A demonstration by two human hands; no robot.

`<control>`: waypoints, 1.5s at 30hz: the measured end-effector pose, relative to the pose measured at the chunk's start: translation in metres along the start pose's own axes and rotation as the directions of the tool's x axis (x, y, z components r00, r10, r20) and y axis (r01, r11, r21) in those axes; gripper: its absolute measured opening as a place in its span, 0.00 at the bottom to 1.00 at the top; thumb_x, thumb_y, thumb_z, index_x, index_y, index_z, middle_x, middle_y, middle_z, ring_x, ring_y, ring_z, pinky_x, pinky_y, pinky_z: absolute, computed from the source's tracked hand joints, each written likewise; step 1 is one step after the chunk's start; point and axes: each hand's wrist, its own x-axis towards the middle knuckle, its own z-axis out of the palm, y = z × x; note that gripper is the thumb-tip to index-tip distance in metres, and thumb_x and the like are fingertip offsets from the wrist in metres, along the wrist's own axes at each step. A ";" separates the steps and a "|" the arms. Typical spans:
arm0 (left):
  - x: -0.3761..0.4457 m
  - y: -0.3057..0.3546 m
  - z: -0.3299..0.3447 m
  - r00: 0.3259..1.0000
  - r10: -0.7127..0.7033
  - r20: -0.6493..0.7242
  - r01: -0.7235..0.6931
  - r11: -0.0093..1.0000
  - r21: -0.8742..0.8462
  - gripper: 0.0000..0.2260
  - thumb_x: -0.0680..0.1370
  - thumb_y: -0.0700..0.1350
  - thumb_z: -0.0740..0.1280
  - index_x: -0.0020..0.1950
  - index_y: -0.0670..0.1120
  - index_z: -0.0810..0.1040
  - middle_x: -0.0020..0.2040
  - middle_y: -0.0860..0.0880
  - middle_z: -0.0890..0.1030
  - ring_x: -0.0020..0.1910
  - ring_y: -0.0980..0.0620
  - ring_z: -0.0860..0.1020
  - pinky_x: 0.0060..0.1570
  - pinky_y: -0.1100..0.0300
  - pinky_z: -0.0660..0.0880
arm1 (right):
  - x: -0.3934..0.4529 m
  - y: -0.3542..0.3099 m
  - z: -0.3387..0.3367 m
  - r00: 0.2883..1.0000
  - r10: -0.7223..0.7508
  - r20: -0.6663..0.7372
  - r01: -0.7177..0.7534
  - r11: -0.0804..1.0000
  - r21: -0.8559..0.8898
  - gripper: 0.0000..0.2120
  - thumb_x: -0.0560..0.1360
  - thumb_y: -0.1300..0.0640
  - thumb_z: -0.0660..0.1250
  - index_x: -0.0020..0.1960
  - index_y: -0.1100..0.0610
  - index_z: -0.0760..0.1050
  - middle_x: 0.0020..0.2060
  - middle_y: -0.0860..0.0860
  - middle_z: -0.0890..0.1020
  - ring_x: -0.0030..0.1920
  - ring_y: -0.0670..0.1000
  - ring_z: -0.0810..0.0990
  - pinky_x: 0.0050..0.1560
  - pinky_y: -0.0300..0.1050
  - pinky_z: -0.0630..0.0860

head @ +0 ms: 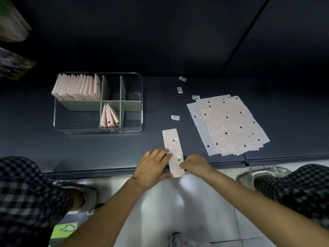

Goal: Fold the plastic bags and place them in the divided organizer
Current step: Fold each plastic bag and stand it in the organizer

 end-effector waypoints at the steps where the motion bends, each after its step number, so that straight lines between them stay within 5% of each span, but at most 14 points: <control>1: -0.002 0.001 0.001 1.000 -0.001 0.010 0.001 1.000 0.010 0.32 0.59 0.64 0.77 0.56 0.47 0.81 0.54 0.50 0.81 0.48 0.50 0.80 0.49 0.60 0.77 | -0.003 -0.003 0.001 0.999 0.031 0.033 -0.035 0.992 0.118 0.14 0.70 0.58 0.65 0.28 0.56 0.65 0.26 0.49 0.69 0.28 0.48 0.66 0.29 0.39 0.61; 4: -0.005 0.002 0.003 0.999 0.011 0.035 -0.013 0.998 0.054 0.33 0.59 0.64 0.76 0.60 0.49 0.79 0.55 0.50 0.80 0.49 0.49 0.79 0.49 0.59 0.76 | -0.010 -0.006 -0.004 0.975 0.111 0.192 -0.181 0.899 0.399 0.08 0.72 0.56 0.66 0.35 0.55 0.72 0.25 0.48 0.72 0.26 0.46 0.64 0.26 0.37 0.59; 6: -0.004 0.003 0.002 1.000 -0.002 -0.012 0.002 0.999 0.046 0.28 0.61 0.59 0.78 0.58 0.50 0.81 0.54 0.52 0.81 0.48 0.50 0.80 0.46 0.60 0.76 | -0.013 -0.003 -0.011 0.965 0.084 0.247 -0.183 0.894 0.408 0.08 0.74 0.55 0.64 0.37 0.55 0.74 0.24 0.46 0.74 0.25 0.45 0.64 0.25 0.36 0.59; 9: -0.001 0.006 0.001 0.997 -0.034 -0.075 0.034 0.999 0.002 0.21 0.61 0.51 0.79 0.53 0.51 0.83 0.50 0.53 0.82 0.44 0.50 0.81 0.42 0.60 0.76 | -0.009 0.007 -0.017 0.997 -0.072 0.000 0.071 0.980 0.188 0.08 0.77 0.57 0.61 0.42 0.54 0.75 0.32 0.46 0.79 0.34 0.45 0.72 0.34 0.37 0.66; 11: 0.003 0.008 0.000 0.993 -0.063 -0.100 0.060 0.998 -0.027 0.18 0.62 0.49 0.80 0.50 0.51 0.84 0.47 0.53 0.83 0.42 0.49 0.80 0.39 0.60 0.77 | -0.006 0.017 -0.019 0.930 -0.296 -0.218 0.297 0.954 -0.028 0.09 0.77 0.64 0.60 0.52 0.56 0.76 0.44 0.47 0.79 0.44 0.45 0.71 0.42 0.32 0.66; 15: 0.010 0.012 -0.002 0.979 -0.143 -0.148 0.128 0.986 -0.104 0.09 0.67 0.48 0.78 0.45 0.51 0.84 0.42 0.54 0.82 0.37 0.49 0.79 0.36 0.59 0.74 | -0.003 0.029 -0.014 0.837 -0.542 -0.073 0.532 0.838 -0.117 0.25 0.70 0.65 0.68 0.65 0.51 0.71 0.57 0.40 0.72 0.54 0.45 0.65 0.57 0.29 0.62; 18: 0.015 0.012 -0.001 0.975 -0.190 -0.116 0.166 0.967 -0.193 0.05 0.72 0.48 0.73 0.43 0.47 0.83 0.42 0.52 0.81 0.38 0.46 0.78 0.38 0.55 0.73 | 0.005 0.026 -0.001 0.818 -0.548 -0.175 0.532 0.836 -0.131 0.16 0.71 0.59 0.71 0.58 0.56 0.78 0.53 0.46 0.79 0.51 0.49 0.69 0.55 0.38 0.68; 21: 0.019 0.006 0.003 0.953 -0.299 0.052 0.300 0.905 -0.302 0.15 0.76 0.56 0.67 0.49 0.44 0.80 0.48 0.51 0.79 0.48 0.48 0.73 0.48 0.57 0.66 | 0.012 0.015 0.000 0.846 -0.393 -0.359 0.414 0.910 -0.021 0.10 0.73 0.57 0.70 0.52 0.60 0.80 0.44 0.56 0.80 0.43 0.51 0.74 0.48 0.40 0.71; 24: 0.021 0.001 0.007 0.890 -0.451 0.069 0.435 0.792 -0.428 0.11 0.75 0.52 0.69 0.49 0.45 0.82 0.48 0.50 0.78 0.50 0.48 0.71 0.48 0.61 0.64 | 0.018 0.005 -0.005 0.891 -0.294 -0.347 0.355 0.926 0.129 0.07 0.74 0.57 0.69 0.45 0.61 0.79 0.40 0.56 0.82 0.40 0.50 0.77 0.44 0.43 0.72; 27: 0.023 -0.002 0.010 0.797 -0.598 0.088 0.556 0.668 -0.494 0.06 0.75 0.49 0.69 0.47 0.49 0.83 0.44 0.53 0.73 0.50 0.50 0.69 0.46 0.64 0.65 | 0.023 -0.003 -0.009 0.906 -0.258 -0.334 0.307 0.946 0.101 0.13 0.77 0.54 0.66 0.37 0.59 0.72 0.31 0.53 0.75 0.34 0.52 0.70 0.37 0.45 0.66; 37: 0.034 0.009 0.007 0.718 -0.682 0.139 0.676 0.637 -0.370 0.06 0.77 0.48 0.65 0.48 0.47 0.78 0.52 0.47 0.73 0.54 0.46 0.70 0.54 0.56 0.67 | 0.038 -0.020 -0.017 0.939 -0.173 -0.296 0.168 0.985 -0.041 0.18 0.78 0.50 0.63 0.31 0.56 0.68 0.27 0.50 0.71 0.35 0.54 0.71 0.37 0.44 0.67; 41: 0.027 0.014 0.003 0.893 -0.449 -0.040 0.422 0.864 -0.275 0.13 0.77 0.45 0.65 0.61 0.43 0.73 0.64 0.44 0.72 0.61 0.42 0.70 0.60 0.52 0.66 | 0.042 -0.024 -0.021 0.960 -0.123 -0.252 0.118 0.992 -0.034 0.21 0.77 0.49 0.64 0.28 0.56 0.67 0.27 0.50 0.71 0.35 0.54 0.71 0.37 0.44 0.67; 43: 0.026 0.017 0.008 0.976 -0.215 0.040 0.219 0.965 -0.147 0.23 0.81 0.48 0.58 0.74 0.42 0.62 0.76 0.44 0.59 0.75 0.45 0.57 0.74 0.53 0.48 | 0.042 -0.025 -0.021 0.962 -0.114 -0.248 0.110 0.993 -0.030 0.23 0.77 0.49 0.65 0.26 0.54 0.64 0.25 0.49 0.69 0.34 0.54 0.70 0.36 0.43 0.65; 45: 0.025 0.015 0.014 0.975 -0.136 0.174 0.140 0.990 -0.008 0.30 0.82 0.56 0.49 0.77 0.41 0.43 0.77 0.46 0.41 0.77 0.49 0.41 0.72 0.56 0.32 | 0.043 -0.025 -0.022 0.963 -0.110 -0.247 0.104 0.994 -0.037 0.22 0.77 0.49 0.65 0.26 0.53 0.64 0.25 0.48 0.70 0.35 0.54 0.71 0.37 0.42 0.65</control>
